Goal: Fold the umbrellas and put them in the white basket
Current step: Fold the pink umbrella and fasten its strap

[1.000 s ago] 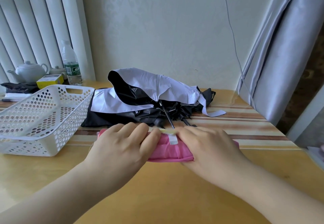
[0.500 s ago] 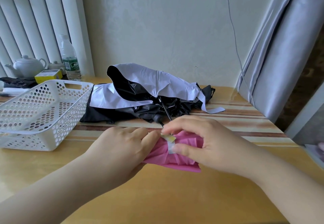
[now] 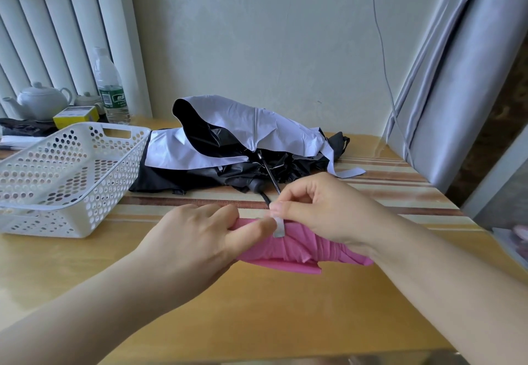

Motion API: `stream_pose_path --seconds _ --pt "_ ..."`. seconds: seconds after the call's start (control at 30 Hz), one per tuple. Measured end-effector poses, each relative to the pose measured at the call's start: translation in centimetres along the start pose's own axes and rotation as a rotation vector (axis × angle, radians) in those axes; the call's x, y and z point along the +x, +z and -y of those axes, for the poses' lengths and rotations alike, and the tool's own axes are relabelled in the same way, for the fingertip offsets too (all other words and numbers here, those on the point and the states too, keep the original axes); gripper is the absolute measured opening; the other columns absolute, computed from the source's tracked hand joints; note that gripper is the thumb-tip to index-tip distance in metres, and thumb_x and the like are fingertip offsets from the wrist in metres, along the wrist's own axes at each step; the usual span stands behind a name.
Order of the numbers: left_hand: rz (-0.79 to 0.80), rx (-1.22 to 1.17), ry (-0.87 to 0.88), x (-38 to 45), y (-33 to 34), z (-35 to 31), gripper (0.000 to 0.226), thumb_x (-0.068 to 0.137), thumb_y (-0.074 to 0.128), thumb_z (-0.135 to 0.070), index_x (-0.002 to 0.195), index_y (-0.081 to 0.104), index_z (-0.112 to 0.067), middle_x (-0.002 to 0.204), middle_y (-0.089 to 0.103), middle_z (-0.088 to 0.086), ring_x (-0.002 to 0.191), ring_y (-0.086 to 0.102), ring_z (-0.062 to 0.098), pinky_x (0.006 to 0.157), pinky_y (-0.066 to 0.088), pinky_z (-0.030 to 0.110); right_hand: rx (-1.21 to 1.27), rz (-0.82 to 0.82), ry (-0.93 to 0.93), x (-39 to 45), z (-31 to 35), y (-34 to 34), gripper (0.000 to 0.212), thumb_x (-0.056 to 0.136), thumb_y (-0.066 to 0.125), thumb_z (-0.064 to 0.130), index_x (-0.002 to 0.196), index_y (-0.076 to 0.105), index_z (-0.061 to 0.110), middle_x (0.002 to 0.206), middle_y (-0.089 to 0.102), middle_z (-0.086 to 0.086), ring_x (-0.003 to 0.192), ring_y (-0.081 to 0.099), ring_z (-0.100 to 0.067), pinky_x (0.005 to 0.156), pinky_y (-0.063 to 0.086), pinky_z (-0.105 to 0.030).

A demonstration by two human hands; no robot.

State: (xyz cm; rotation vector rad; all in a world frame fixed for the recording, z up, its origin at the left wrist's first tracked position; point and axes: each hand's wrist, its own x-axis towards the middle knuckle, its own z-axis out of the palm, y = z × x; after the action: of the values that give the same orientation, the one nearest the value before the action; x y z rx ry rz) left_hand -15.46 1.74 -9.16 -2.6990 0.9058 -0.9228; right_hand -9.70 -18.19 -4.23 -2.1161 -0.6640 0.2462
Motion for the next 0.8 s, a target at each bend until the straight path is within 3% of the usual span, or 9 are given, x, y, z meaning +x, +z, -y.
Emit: stream_pose_path --seconds 0.07,0.13,0.2,0.3,0.43,0.5,0.6,0.7,0.8 --pt "0.016 0.008 0.008 -0.1 0.3 -0.1 0.074 0.061 0.073 -0.012 0.127 0.044 -0.029 0.064 0.049 0.002 0.046 0.049 0.025 0.038 0.037 0.030 0.158 -0.059 0.131 0.5 -0.3 0.1 0.025 0.092 0.062 0.014 0.068 0.067 0.011 0.070 0.072 0.000 0.064 0.067 -0.008 0.067 0.054 -0.018" --pt "0.031 0.000 0.000 -0.1 0.2 -0.1 0.081 0.056 0.079 -0.014 0.128 0.046 -0.032 0.064 0.050 0.002 0.046 0.049 0.024 0.038 0.037 0.029 0.224 -0.121 0.205 0.9 -0.3 -0.1 0.021 0.095 0.059 0.013 0.075 0.064 0.008 0.065 0.071 0.003 0.057 0.066 -0.008 0.057 0.054 -0.017" --pt "0.040 -0.035 -0.007 -0.1 0.1 0.0 0.061 0.071 0.067 -0.027 0.128 0.046 -0.034 0.065 0.052 -0.001 0.046 0.051 0.023 0.037 0.036 0.028 0.099 -0.161 0.172 1.1 -0.8 -0.4 0.013 0.093 0.062 0.024 0.093 0.066 0.012 0.084 0.074 0.004 0.073 0.070 -0.012 0.073 0.058 -0.027" --pt "0.080 -0.206 -0.098 0.0 0.5 0.7 0.046 0.082 0.042 -0.048 0.127 0.043 -0.041 0.073 0.062 -0.009 0.054 0.061 0.019 0.037 0.044 0.028 -0.244 -0.299 0.023 0.5 -0.6 -0.9 0.043 0.085 0.063 0.045 0.124 0.055 0.027 0.116 0.056 0.019 0.098 0.059 0.000 0.087 0.045 -0.020" --pt "0.134 -0.281 -0.157 0.1 0.9 1.4 0.051 0.074 0.055 -0.054 0.122 0.046 -0.042 0.081 0.068 -0.021 0.060 0.064 0.004 0.043 0.036 0.013 -0.491 -0.071 -0.341 -1.7 0.3 -0.7 0.040 0.079 0.070 0.047 0.113 0.064 0.026 0.110 0.056 0.020 0.102 0.050 0.005 0.089 0.038 -0.010" --pt "0.172 -0.335 -0.229 0.7 0.2 1.4 0.045 0.079 0.064 -0.051 0.119 0.044 -0.049 0.070 0.059 -0.027 0.052 0.055 -0.008 0.042 0.023 0.004 -0.827 0.004 -0.422 -2.4 -0.5 0.3 0.062 0.069 0.077 0.055 0.119 0.064 0.021 0.117 0.062 0.010 0.108 0.055 -0.005 0.096 0.044 -0.020" --pt "0.331 -0.692 -0.458 1.0 -0.3 1.1 0.038 0.082 0.067 -0.048 0.098 0.034 -0.060 0.066 0.059 -0.015 0.059 0.059 -0.002 0.048 0.045 0.015 -1.163 -0.158 -0.544 -2.2 -1.9 2.3 0.082 0.051 0.085 0.055 0.116 0.066 0.007 0.106 0.069 -0.004 0.099 0.066 -0.022 0.092 0.051 -0.033" --pt "0.318 -0.795 -0.507 1.4 -0.6 0.9 0.038 0.081 0.070 -0.040 0.101 0.039 -0.049 0.076 0.065 -0.016 0.064 0.060 0.007 0.059 0.049 0.024 -1.245 -0.316 -0.640 -0.6 -2.9 3.0 0.045 0.063 0.079 0.028 0.100 0.069 0.006 0.084 0.066 -0.004 0.077 0.066 -0.023 0.076 0.052 -0.034" --pt "0.234 -0.596 -0.421 1.4 -1.2 0.5 0.040 0.082 0.065 -0.050 0.109 0.035 -0.047 0.074 0.063 -0.012 0.070 0.055 0.007 0.055 0.039 0.016 -1.257 -0.097 -0.478 0.2 -0.9 2.1 0.038 0.065 0.082 0.028 0.093 0.061 0.014 0.077 0.063 0.000 0.069 0.063 -0.022 0.054 0.039 -0.029"
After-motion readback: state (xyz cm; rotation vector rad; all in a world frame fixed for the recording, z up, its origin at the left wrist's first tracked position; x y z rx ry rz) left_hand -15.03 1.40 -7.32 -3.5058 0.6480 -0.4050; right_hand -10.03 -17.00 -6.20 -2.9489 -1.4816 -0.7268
